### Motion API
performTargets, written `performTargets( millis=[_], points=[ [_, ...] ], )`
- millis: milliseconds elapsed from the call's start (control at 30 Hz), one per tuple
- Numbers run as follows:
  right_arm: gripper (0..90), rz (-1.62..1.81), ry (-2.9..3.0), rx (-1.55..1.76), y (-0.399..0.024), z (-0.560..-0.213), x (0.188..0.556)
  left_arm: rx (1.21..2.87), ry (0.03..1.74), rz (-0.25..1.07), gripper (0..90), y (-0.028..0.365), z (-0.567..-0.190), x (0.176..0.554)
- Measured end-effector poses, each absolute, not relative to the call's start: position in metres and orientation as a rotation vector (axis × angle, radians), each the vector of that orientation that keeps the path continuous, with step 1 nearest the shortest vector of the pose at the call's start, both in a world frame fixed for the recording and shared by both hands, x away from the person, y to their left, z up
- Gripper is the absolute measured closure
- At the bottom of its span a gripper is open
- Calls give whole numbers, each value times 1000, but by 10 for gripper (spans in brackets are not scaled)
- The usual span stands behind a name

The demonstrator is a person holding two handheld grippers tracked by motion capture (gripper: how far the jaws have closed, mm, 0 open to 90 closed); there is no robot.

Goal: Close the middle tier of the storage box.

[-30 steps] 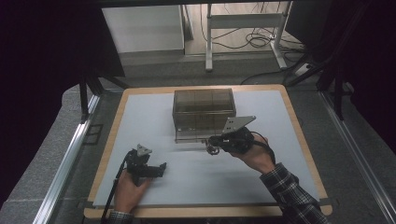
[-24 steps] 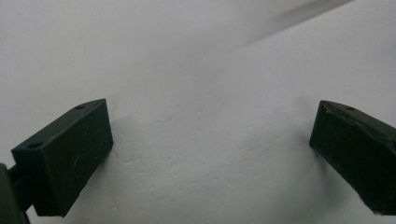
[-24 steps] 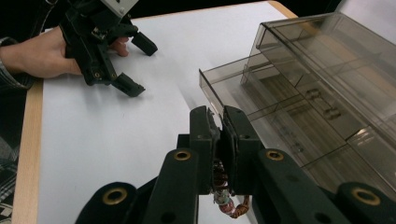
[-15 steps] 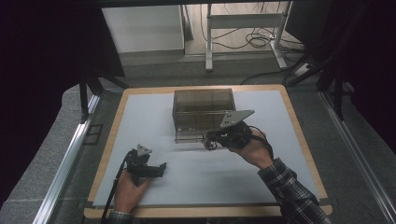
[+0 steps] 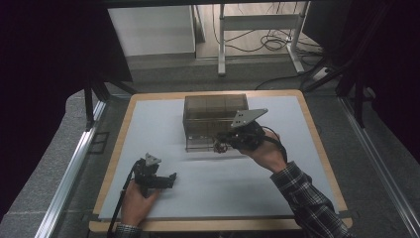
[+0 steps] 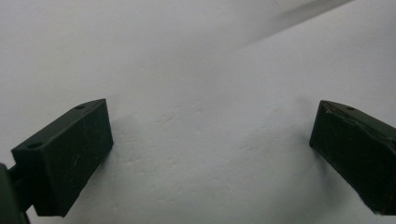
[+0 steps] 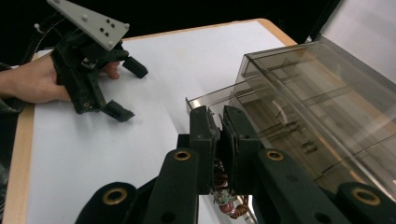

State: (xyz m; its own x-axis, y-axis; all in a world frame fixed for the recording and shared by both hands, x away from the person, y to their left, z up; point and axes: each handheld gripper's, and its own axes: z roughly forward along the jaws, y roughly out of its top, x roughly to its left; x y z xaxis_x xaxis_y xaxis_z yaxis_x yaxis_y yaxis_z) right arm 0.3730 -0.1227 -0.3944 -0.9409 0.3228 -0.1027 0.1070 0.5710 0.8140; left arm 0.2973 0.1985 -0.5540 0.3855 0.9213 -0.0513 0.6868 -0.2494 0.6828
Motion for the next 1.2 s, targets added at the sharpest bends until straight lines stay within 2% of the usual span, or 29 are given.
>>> performTargets(
  millis=[567,1200],
  points=[
    [819,1297,2523,404,-117,-393,393,2021,1376,484,0,198,-554,297],
    [819,1272,2529,440,-107,-414,412,2028,1373,484,0,199,-554,297]
  ],
)
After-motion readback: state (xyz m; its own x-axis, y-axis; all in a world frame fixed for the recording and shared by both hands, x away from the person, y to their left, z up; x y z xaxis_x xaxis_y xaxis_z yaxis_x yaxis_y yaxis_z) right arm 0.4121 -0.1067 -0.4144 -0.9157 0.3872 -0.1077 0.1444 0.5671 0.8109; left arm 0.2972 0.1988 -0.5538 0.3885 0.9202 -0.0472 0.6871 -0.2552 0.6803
